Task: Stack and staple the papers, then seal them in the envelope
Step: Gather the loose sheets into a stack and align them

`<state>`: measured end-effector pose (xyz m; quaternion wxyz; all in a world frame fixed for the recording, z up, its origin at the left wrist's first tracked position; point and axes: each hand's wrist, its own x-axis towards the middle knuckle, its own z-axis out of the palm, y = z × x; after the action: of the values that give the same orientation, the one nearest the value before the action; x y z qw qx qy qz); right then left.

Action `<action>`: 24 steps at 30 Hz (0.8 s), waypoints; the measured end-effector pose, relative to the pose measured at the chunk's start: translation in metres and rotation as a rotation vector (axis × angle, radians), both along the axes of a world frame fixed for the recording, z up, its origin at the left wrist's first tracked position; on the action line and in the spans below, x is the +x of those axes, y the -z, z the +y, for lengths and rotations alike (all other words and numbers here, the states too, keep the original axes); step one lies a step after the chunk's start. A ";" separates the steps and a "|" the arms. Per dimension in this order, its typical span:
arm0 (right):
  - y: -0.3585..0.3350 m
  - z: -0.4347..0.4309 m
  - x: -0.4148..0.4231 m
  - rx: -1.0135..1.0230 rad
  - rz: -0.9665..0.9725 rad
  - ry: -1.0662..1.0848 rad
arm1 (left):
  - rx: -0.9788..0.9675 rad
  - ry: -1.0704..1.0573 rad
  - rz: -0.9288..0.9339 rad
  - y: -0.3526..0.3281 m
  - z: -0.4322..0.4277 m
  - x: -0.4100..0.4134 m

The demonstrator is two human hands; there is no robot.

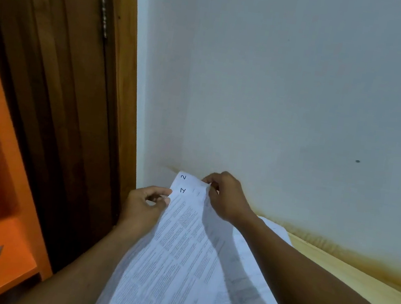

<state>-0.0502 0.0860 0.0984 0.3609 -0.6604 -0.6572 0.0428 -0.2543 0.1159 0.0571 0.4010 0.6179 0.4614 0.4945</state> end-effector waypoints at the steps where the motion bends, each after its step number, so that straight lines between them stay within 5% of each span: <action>1: -0.007 -0.004 0.004 0.029 0.020 0.012 | 0.041 -0.003 0.019 -0.012 -0.001 0.004; 10: -0.062 -0.037 0.031 0.247 0.189 0.050 | 0.280 -0.014 0.120 -0.098 -0.018 0.035; 24: -0.079 -0.084 0.060 0.264 0.368 0.097 | 0.588 -0.007 0.274 -0.140 -0.049 0.077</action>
<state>0.0096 0.0018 0.1774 0.5594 -0.6193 -0.5478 0.0590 -0.1773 0.0674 0.1974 0.1380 0.7665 0.3507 0.5201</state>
